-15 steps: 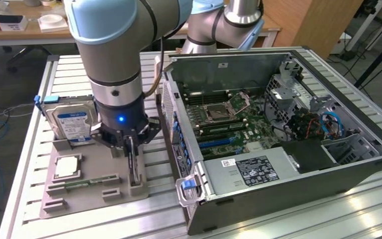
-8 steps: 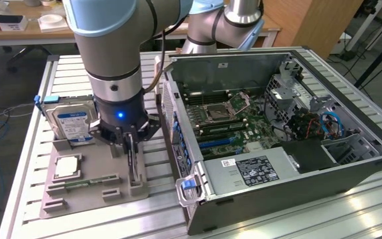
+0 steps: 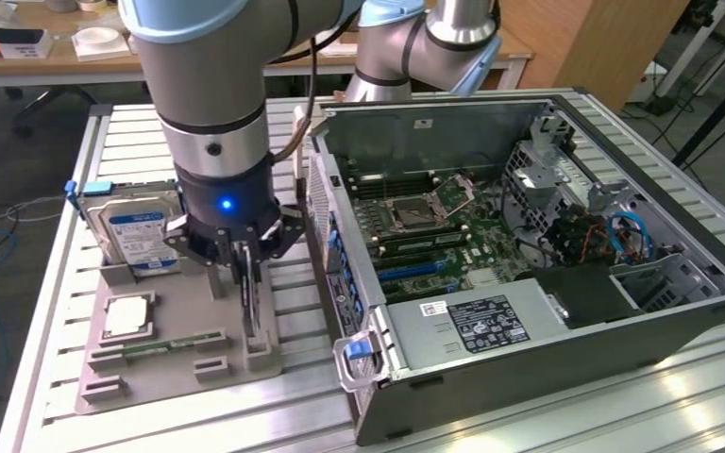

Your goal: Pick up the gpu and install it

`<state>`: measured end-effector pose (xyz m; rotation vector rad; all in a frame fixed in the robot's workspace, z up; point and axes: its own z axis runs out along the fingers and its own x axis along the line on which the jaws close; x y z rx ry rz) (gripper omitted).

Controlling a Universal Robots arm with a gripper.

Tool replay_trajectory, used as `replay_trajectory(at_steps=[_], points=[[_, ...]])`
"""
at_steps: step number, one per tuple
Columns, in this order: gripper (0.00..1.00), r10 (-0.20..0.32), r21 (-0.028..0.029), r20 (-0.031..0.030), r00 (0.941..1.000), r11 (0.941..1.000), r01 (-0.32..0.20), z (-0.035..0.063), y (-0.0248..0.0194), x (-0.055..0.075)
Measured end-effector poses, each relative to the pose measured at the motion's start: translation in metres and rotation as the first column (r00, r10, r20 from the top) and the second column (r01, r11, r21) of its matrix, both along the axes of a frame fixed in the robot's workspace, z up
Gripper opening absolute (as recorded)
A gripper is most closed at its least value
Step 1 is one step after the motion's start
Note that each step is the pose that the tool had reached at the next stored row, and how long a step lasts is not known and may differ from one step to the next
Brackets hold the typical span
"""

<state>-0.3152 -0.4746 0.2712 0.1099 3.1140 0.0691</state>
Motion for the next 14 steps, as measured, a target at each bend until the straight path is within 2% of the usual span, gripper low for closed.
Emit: replay_trajectory(at_steps=[14], points=[[0.26, 0.0, 0.0, -0.0005, 1.0, 1.0, 0.0, 0.0222, 0.0, 0.0]])
